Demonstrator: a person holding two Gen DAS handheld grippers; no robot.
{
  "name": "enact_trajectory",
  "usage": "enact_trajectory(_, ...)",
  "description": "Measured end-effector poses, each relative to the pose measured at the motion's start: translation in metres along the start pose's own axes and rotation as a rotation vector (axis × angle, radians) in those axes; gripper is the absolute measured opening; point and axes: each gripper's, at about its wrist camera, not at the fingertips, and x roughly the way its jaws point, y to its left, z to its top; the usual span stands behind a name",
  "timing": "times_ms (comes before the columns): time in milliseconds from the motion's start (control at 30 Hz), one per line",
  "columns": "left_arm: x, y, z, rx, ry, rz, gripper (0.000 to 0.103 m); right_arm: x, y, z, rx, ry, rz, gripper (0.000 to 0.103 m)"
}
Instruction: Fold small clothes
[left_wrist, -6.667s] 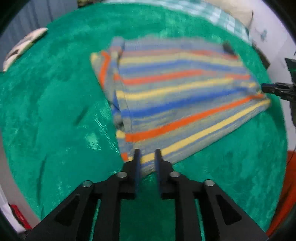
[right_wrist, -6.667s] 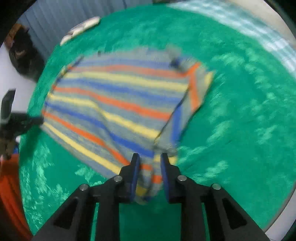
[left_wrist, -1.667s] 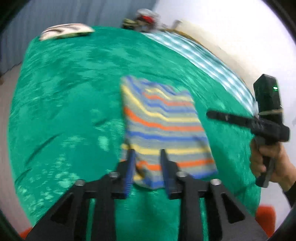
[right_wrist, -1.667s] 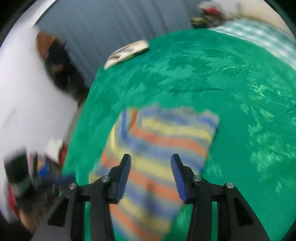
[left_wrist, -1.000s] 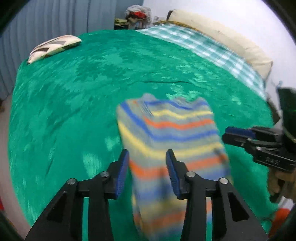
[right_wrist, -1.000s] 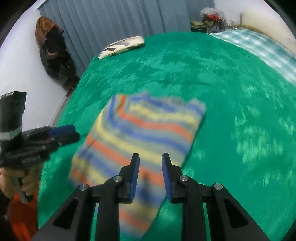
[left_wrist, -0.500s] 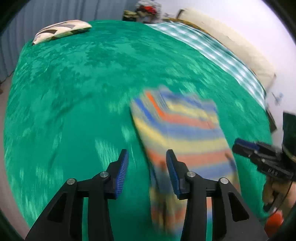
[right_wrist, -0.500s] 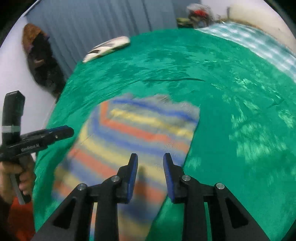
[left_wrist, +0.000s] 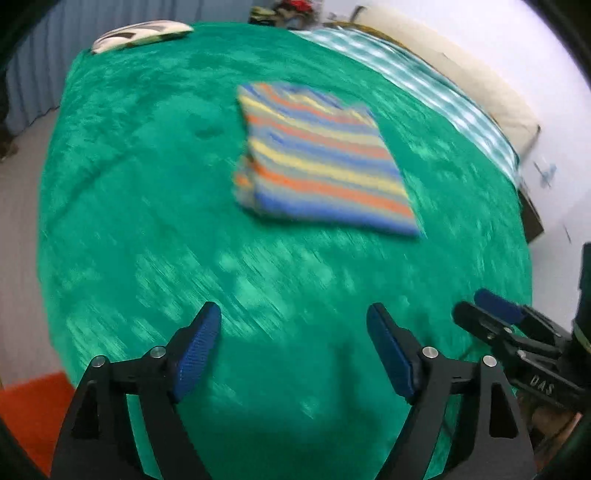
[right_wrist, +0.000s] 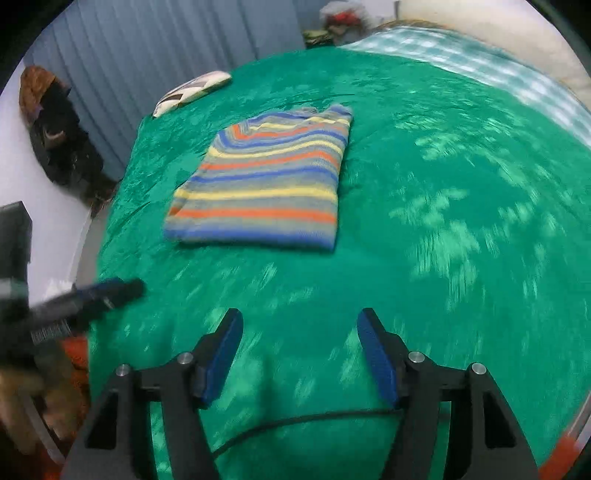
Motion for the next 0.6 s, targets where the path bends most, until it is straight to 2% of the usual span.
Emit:
enact_trajectory(67,0.018,-0.006,-0.013,0.013,0.011,0.027,0.086,-0.003,0.009,-0.021,-0.008,-0.026,-0.074,0.064)
enact_trajectory(133,0.031,-0.015,-0.025,0.104,-0.03,0.086,0.093,0.014,0.011,-0.034,-0.018,-0.011,-0.13,0.065)
enact_trajectory(167,0.035,-0.019,-0.027,0.141,-0.037,0.105,0.099,0.023,0.009,-0.041,-0.02,0.014,-0.144,0.066)
enact_trajectory(233,0.039,-0.03,-0.035,0.193,-0.056,0.165,0.101,0.029,0.011,-0.046,-0.06,-0.008,-0.152,0.073)
enact_trajectory(600,0.035,-0.021,-0.042,0.177,-0.085,0.157,0.102,0.034,0.01,-0.052,-0.059,-0.032,-0.14,0.077)
